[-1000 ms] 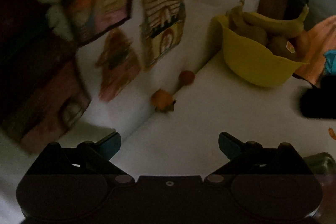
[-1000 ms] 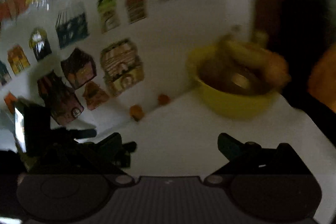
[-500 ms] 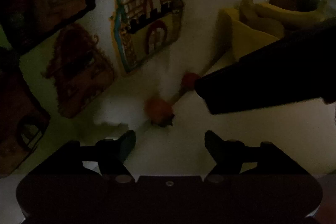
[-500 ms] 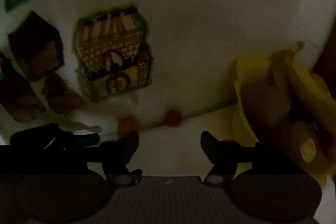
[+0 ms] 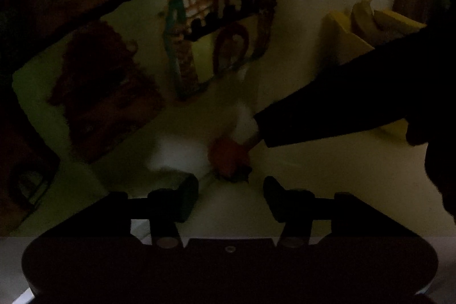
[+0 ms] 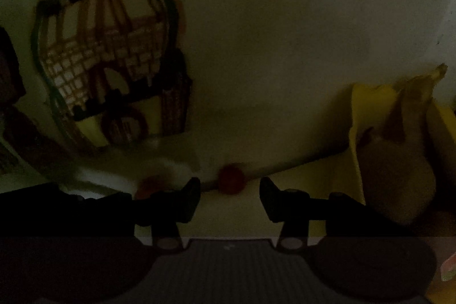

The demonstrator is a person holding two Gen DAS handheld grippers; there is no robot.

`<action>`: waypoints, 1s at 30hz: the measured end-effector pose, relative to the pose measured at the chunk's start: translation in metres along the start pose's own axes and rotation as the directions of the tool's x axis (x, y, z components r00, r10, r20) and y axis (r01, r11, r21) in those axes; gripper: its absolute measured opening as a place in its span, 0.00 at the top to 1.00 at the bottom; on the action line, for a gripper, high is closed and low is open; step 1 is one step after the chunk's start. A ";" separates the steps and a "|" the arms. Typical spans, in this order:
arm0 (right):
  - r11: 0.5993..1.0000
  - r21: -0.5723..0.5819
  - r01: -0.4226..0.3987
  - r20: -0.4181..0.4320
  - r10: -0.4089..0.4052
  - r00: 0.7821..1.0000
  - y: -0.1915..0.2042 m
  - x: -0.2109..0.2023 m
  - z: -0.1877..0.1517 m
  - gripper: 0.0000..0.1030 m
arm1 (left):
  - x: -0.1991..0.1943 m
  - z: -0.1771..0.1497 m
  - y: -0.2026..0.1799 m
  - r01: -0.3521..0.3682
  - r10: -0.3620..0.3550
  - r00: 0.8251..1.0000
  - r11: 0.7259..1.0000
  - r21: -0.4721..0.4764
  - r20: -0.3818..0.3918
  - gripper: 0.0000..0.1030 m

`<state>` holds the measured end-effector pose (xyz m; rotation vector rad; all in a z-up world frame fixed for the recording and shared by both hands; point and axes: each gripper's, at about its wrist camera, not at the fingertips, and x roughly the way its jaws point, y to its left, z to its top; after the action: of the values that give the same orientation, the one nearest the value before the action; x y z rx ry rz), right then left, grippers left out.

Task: Organize fruits
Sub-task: 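Close the left tool on the orange fruit while the right tool grasps the tomato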

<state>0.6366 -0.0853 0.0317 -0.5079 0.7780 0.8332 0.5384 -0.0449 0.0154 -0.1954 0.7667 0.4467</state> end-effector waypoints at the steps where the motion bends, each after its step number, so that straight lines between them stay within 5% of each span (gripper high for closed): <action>1: 1.000 0.001 0.000 -0.003 0.000 1.000 0.000 0.003 -0.001 0.51 | 0.001 0.000 -0.001 -0.003 0.003 1.000 1.000 -0.002 0.006 0.49; 15: 1.000 0.000 -0.026 -0.003 0.026 1.000 -0.009 0.036 -0.007 0.54 | -0.002 -0.016 -0.018 -0.021 0.022 0.998 1.000 -0.010 0.050 0.49; 18: 1.000 -0.010 -0.021 0.006 0.021 1.000 -0.013 0.040 -0.010 0.73 | 0.001 -0.020 -0.011 -0.019 0.020 0.998 1.000 -0.014 0.062 0.53; 23: 0.998 -0.002 -0.066 0.007 0.066 0.998 -0.023 0.026 -0.023 0.73 | 0.002 -0.025 -0.010 -0.003 0.003 0.995 1.000 0.003 0.105 0.66; 30: 0.997 0.018 -0.073 -0.020 0.073 0.997 -0.038 0.005 -0.032 0.73 | 0.009 -0.019 -0.015 0.007 -0.005 0.995 1.000 -0.017 0.104 0.67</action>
<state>0.6566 -0.1268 0.0119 -0.4763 0.8262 0.8892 0.5395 -0.0620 -0.0042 -0.1889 0.6608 0.4540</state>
